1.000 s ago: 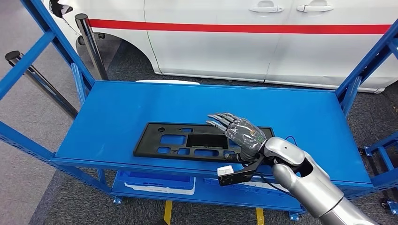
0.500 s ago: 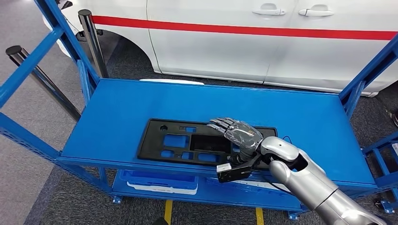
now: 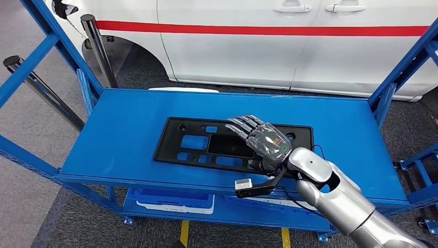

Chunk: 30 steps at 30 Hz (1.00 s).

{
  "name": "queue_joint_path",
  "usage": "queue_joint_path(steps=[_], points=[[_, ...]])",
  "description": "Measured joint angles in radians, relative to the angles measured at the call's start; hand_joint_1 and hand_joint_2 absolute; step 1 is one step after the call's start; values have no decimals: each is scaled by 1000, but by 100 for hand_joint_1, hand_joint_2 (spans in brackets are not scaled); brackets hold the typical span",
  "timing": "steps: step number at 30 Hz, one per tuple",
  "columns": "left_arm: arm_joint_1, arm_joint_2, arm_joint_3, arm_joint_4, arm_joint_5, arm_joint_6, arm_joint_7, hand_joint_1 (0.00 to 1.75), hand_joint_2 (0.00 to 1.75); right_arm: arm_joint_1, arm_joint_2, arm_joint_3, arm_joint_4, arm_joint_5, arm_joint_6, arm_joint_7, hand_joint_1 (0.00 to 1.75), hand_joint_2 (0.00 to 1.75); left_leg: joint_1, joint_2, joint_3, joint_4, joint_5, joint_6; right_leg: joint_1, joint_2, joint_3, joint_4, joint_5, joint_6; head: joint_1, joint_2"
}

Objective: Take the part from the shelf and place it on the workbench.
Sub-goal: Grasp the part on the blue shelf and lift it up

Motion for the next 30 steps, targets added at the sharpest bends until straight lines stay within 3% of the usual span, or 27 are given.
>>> queue_joint_path(steps=[1, 2, 5, 7, 10, 11, 13, 15, 16, 17, 18, 20, 22, 26, 28, 30], points=[[1, 0, 0, 0, 2, 1, 0, 0, 0, -1, -2, 0, -16, 27, -9, 10, 0, 175, 1, 0, -7, 12, 7, 0, 0, 0, 0, 0, 0, 0, 0, 0], [2, 0, 0, 0, 3, 2, 0, 0, 0, -2, -5, -1, -32, 53, -16, 18, 0, 175, 1, 0, 4, -13, 30, 1, 1, 1, 1, 1, -1, 0, 0, 0], [3, 1, 0, 0, 4, 4, 0, 0, 0, -12, -13, -5, -78, 108, -35, 39, 0, 175, -1, 0, 90, -196, 117, 11, 2, 3, 3, 2, -3, 4, 0, 0], [2, 1, 0, 0, 5, 5, 0, 0, 0, -17, -17, -7, -93, 119, -39, 44, 0, 175, -5, -1, 115, -253, 126, 17, 4, 3, 1, 0, -2, 12, 0, 0], [6, 2, 0, 0, 6, 5, 0, 0, 0, -19, -24, -9, -109, 126, -43, 47, 0, 175, -4, -2, 121, -267, 131, 30, 4, 3, -1, 2, -4, 27, 1, 0], [6, 2, 0, 0, 6, 5, 0, 0, 0, -21, -27, -10, -115, 131, -47, 49, 0, 175, -2, -1, 123, -273, 134, 36, 4, 3, -8, 18, -17, 31, 1, 0], [4, 2, 0, 0, 5, 5, 0, 0, 0, -25, -31, -12, -124, 145, -57, 55, 0, 175, -2, 0, 126, -279, 138, 46, 2, 2, -49, 109, -69, 36, 1, 0], [4, 2, 0, 0, 4, 5, 0, 0, 0, -27, -32, -12, -130, 154, -64, 62, 0, 175, -4, 1, 126, -277, 137, 50, 1, 2, -105, 227, -116, 40, 1, 0], [4, 2, -1, 0, 3, 5, 1, 0, 0, -27, -33, -12, -133, 153, -64, 65, 0, 175, -4, 1, 126, -276, 136, 50, 0, 2, -119, 254, -116, 42, 1, 0], [4, 2, -1, 0, 3, 5, 1, 0, 0, -29, -33, -12, -136, 150, -62, 68, 0, 175, -4, 0, 126, -274, 135, 50, -1, 2, -116, 246, -99, 43, 1, 0], [4, 2, -1, 0, 3, 5, 1, 0, 0, -32, -32, -13, -140, 144, -58, 70, 0, 175, -4, 0, 126, -271, 133, 49, -2, 1, -95, 202, -68, 43, 1, 0], [3, 2, -2, 0, 4, 5, 1, 0, 0, -41, -32, -14, -144, 129, -47, 72, 0, 175, -5, -1, 124, -261, 126, 43, -2, 1, -37, 79, -16, 41, 2, 0], [3, 2, -2, 0, 5, 5, 2, 0, 0, -43, -32, -14, -143, 117, -41, 73, 0, 175, -8, -2, 120, -254, 122, 34, 2, 1, -8, 16, -4, 34, 1, 0], [4, 2, -2, 0, 6, 6, 3, 0, 0, -23, -31, -17, -135, 89, -50, 70, 0, 175, -7, -2, 112, -238, 105, 17, 1, 2, -4, 4, 0, 12, 0, 0], [4, 2, -2, 0, 8, 6, 3, 0, 0, 8, -21, -18, -133, 82, -66, 67, 0, 175, -3, 0, 77, -155, 54, 7, 0, 0, 0, -1, 2, 3, 0, 0], [5, 2, -2, 0, 10, 7, 3, 0, 0, 54, -5, -16, -131, 85, -86, 66, 0, 175, -1, 0, 21, -32, 1, 1, 1, -2, 0, -2, 1, -1, 0, 0]])
